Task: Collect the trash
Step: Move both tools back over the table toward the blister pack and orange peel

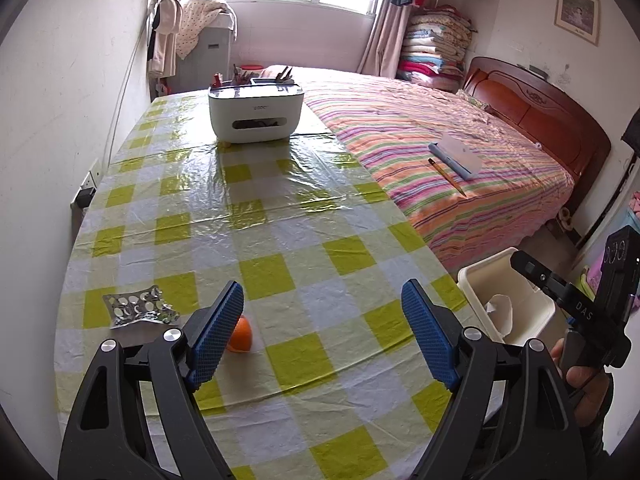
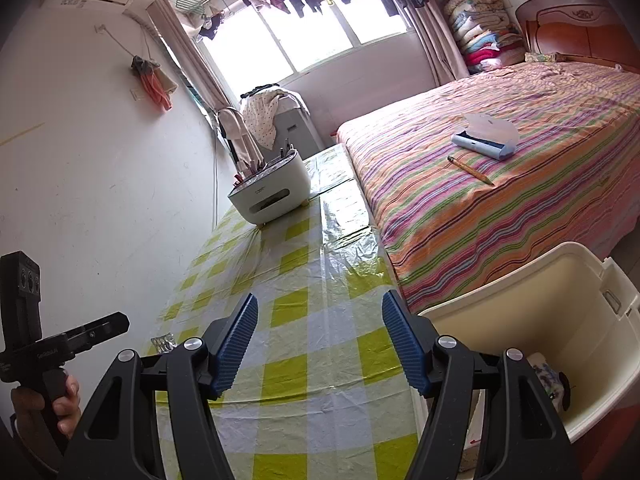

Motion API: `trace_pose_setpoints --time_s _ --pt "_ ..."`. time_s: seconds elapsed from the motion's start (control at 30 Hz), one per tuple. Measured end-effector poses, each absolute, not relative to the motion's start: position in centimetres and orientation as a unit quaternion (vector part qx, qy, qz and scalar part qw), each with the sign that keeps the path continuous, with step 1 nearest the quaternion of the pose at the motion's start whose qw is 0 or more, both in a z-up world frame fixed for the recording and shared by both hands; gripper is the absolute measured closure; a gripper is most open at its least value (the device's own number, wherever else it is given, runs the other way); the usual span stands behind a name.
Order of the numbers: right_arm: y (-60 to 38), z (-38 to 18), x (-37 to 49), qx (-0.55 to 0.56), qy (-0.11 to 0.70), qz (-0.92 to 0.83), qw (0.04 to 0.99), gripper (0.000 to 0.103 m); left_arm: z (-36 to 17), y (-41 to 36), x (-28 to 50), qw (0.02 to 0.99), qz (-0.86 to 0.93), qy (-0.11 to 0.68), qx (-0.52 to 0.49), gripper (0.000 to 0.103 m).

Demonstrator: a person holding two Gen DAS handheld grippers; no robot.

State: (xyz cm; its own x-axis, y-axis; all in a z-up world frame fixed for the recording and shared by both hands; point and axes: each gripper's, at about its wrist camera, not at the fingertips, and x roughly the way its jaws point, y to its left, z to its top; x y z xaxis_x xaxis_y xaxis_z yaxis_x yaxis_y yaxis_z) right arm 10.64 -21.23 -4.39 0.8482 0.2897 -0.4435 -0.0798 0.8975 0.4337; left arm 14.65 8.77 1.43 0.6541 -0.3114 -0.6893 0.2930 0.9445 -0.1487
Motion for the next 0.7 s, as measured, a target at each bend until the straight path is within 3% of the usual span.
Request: trace_pose_setpoints --time_s 0.37,0.7 --pt "-14.8 -4.9 12.0 0.155 0.285 0.168 0.931 0.04 1.5 17.8 15.0 0.914 -0.131 0.383 -0.035 0.023" --pt "-10.5 -6.1 12.9 0.128 0.32 0.206 0.916 0.039 -2.1 23.6 18.1 0.894 -0.09 0.434 -0.065 0.023"
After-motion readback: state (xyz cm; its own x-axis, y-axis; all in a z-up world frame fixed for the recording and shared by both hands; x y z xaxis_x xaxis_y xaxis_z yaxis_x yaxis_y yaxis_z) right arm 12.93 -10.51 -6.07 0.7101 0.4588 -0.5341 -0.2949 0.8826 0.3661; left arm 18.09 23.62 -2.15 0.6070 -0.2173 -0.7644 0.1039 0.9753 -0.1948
